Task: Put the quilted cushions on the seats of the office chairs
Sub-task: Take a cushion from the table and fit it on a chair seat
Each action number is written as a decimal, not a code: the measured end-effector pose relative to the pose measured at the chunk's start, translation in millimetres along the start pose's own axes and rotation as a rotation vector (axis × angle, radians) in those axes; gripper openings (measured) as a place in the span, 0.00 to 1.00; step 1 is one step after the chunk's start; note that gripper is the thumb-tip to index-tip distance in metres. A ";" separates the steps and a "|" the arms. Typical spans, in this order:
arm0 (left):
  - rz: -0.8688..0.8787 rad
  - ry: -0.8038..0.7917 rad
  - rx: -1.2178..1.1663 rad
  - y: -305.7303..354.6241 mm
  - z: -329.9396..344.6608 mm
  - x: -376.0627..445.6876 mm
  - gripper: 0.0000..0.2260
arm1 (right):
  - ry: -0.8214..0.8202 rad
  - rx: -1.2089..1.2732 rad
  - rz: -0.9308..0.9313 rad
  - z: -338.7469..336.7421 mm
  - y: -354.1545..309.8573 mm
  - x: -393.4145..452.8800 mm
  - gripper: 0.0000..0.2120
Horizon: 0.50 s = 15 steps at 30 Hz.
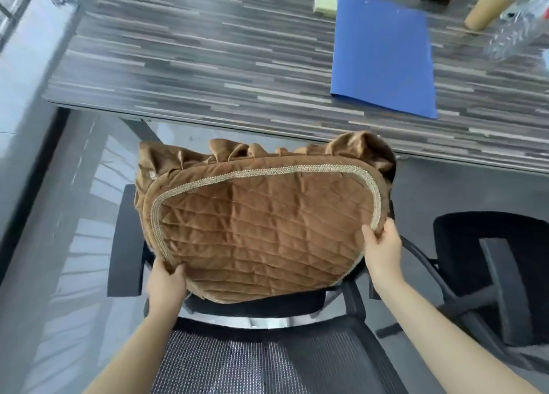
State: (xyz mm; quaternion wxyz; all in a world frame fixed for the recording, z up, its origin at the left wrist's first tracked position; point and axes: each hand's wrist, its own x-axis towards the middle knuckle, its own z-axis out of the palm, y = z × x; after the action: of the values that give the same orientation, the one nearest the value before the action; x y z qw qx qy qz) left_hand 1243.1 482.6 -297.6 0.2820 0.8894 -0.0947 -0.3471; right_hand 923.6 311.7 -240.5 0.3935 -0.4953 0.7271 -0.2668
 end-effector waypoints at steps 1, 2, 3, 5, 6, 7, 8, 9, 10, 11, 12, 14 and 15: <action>-0.028 0.005 0.019 -5.9 5.0 1.5 0.10 | -0.021 -0.063 -0.015 3.8 5.8 1.8 0.02; -0.050 0.010 0.033 -13.1 11.8 6.1 0.11 | -0.039 -0.120 -0.019 9.9 12.3 5.6 0.03; -0.062 0.015 0.040 -17.5 16.9 10.0 0.12 | -0.055 -0.172 -0.029 14.3 15.2 8.9 0.03; -0.082 0.037 0.059 -20.4 26.2 21.6 0.15 | -0.070 -0.245 -0.041 27.3 19.4 20.7 0.05; -0.091 0.053 0.070 -19.2 30.6 28.5 0.16 | -0.066 -0.281 -0.038 35.5 19.4 26.9 0.07; -0.095 0.061 0.080 -16.8 34.0 34.4 0.17 | -0.059 -0.321 -0.030 43.7 16.7 32.8 0.09; -0.087 0.070 0.087 -16.1 37.7 42.2 0.17 | -0.051 -0.361 -0.014 54.1 13.6 40.3 0.11; -0.075 0.074 0.090 -15.0 41.2 49.5 0.16 | -0.047 -0.401 0.012 65.3 10.8 48.8 0.12; -0.063 0.079 0.087 -15.0 42.7 58.0 0.16 | -0.044 -0.435 0.028 76.1 8.1 58.3 0.14; -0.053 0.088 0.073 -16.5 44.8 66.4 0.16 | -0.057 -0.460 0.043 88.0 6.5 68.2 0.18; -0.030 0.106 0.059 -16.3 45.0 74.2 0.15 | -0.076 -0.468 0.046 98.0 4.2 79.9 0.22; 0.014 0.134 0.093 -17.5 45.7 90.6 0.14 | -0.143 -0.430 0.061 112.9 2.0 102.2 0.28; 0.021 0.115 0.139 -18.7 45.8 98.4 0.14 | -0.177 -0.408 0.081 116.6 3.6 111.2 0.29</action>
State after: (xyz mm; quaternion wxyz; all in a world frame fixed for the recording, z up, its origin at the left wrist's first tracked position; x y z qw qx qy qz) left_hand 1284.8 442.2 -391.2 0.2283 0.9243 -0.1112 -0.2850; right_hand 997.1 209.8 -341.5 0.3578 -0.5565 0.7479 -0.0539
